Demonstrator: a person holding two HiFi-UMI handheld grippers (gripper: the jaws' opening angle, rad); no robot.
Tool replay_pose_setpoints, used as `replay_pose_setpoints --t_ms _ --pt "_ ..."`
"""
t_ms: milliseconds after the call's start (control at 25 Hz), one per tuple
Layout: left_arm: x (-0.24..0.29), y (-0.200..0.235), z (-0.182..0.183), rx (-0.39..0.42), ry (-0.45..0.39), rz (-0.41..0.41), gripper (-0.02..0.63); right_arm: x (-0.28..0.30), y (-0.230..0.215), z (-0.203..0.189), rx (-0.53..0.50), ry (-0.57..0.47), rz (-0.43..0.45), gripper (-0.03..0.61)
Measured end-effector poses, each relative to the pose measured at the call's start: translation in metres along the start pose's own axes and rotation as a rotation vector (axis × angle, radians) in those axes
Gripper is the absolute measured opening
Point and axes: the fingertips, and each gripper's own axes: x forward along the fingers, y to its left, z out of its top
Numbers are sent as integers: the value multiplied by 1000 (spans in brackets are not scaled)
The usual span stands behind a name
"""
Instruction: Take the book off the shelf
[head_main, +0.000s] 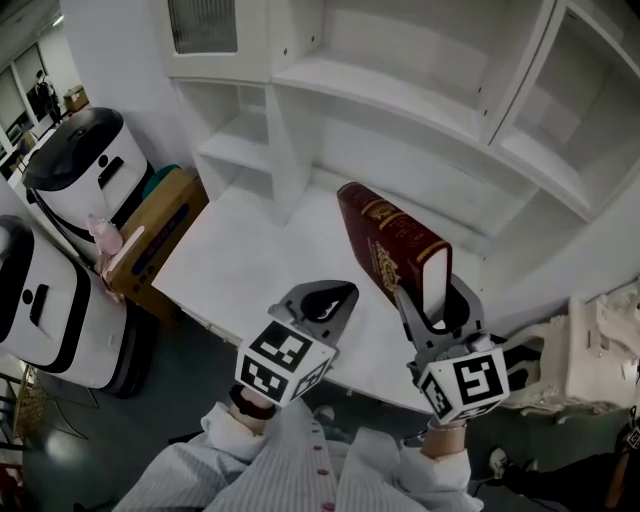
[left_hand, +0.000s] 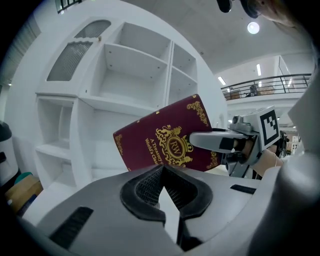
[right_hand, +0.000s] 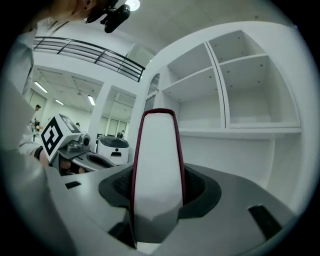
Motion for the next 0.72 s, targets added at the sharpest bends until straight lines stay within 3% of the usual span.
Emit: replay_pose_setpoints --t_ms 360,720 --pt "15 -22 -13 1 10 -30 9 -8 2 -49 105 87 18 215" --pt "21 -33 -23 -3 17 -49 9 -22 -3 -63 152 105 -3 215"
